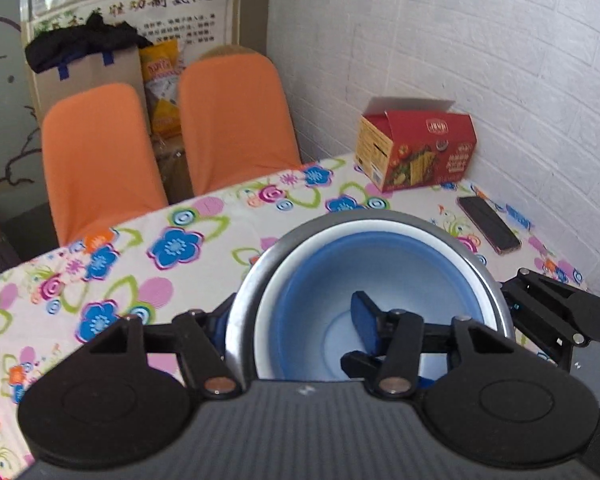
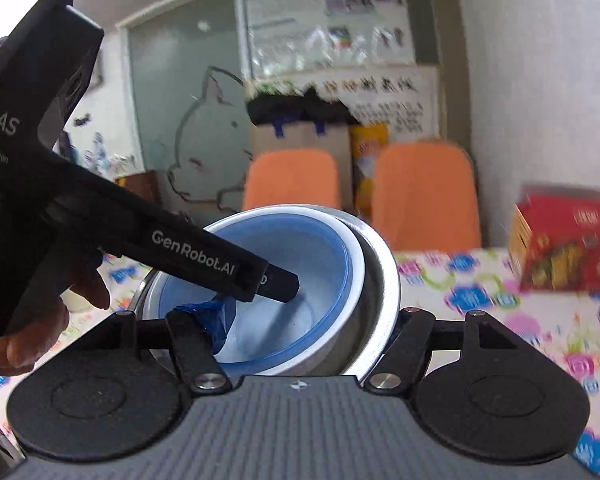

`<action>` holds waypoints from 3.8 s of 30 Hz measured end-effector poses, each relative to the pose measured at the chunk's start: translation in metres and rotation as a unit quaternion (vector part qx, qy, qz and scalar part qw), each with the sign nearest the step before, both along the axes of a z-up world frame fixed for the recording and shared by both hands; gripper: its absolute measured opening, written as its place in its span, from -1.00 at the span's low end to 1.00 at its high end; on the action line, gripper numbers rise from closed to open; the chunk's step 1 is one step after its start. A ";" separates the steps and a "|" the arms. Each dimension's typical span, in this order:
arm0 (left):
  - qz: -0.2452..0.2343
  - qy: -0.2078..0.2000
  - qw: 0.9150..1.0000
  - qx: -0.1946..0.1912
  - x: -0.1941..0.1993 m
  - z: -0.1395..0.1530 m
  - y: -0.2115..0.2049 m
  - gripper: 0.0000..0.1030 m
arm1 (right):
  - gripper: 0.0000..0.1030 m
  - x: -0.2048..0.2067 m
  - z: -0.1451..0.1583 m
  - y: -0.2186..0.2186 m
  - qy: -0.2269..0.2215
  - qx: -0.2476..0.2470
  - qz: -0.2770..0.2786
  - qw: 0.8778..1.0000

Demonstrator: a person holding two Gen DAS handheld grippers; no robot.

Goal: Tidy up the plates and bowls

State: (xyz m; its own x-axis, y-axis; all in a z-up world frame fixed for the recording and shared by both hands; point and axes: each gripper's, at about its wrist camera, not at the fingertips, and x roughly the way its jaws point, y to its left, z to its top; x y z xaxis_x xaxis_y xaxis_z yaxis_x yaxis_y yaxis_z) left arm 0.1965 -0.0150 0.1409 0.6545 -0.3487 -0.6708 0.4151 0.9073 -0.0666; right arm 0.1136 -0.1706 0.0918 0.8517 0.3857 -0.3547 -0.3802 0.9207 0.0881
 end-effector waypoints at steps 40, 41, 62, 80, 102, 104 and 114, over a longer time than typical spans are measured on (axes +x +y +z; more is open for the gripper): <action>0.125 0.088 0.988 -0.014 -0.071 -0.150 0.127 0.50 | 0.10 -0.010 -0.116 0.107 0.192 0.002 0.137 0.972; 0.125 0.087 0.988 -0.023 -0.072 -0.151 0.128 0.58 | 0.11 -0.011 -0.116 0.108 0.192 -0.006 0.139 0.971; 0.199 -0.013 0.976 -0.082 -0.143 -0.109 0.119 0.85 | 0.16 -0.036 -0.092 0.016 0.131 0.111 -0.049 0.984; 0.191 -0.046 0.980 0.011 -0.272 -0.150 0.034 0.85 | 0.20 -0.138 -0.120 -0.015 0.127 0.041 -0.111 0.985; 0.185 -0.033 0.982 0.020 -0.295 -0.173 0.025 0.85 | 0.20 -0.163 -0.137 -0.004 0.159 0.027 -0.066 0.985; 0.186 -0.030 0.982 0.021 -0.294 -0.175 0.026 0.85 | 0.20 -0.165 -0.137 -0.002 0.156 0.021 -0.067 0.985; 0.184 -0.032 0.982 0.010 -0.294 -0.176 0.030 0.84 | 0.21 -0.165 -0.136 0.001 0.154 0.018 -0.063 0.986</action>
State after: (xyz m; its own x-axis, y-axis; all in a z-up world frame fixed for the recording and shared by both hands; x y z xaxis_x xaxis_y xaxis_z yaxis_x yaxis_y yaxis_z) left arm -0.0979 0.0150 -0.0346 0.7748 -0.0673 -0.6286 0.0614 0.9976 -0.0311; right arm -0.0513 -0.1700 -0.0446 0.7473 0.3010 -0.5925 -0.2132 0.9530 0.2152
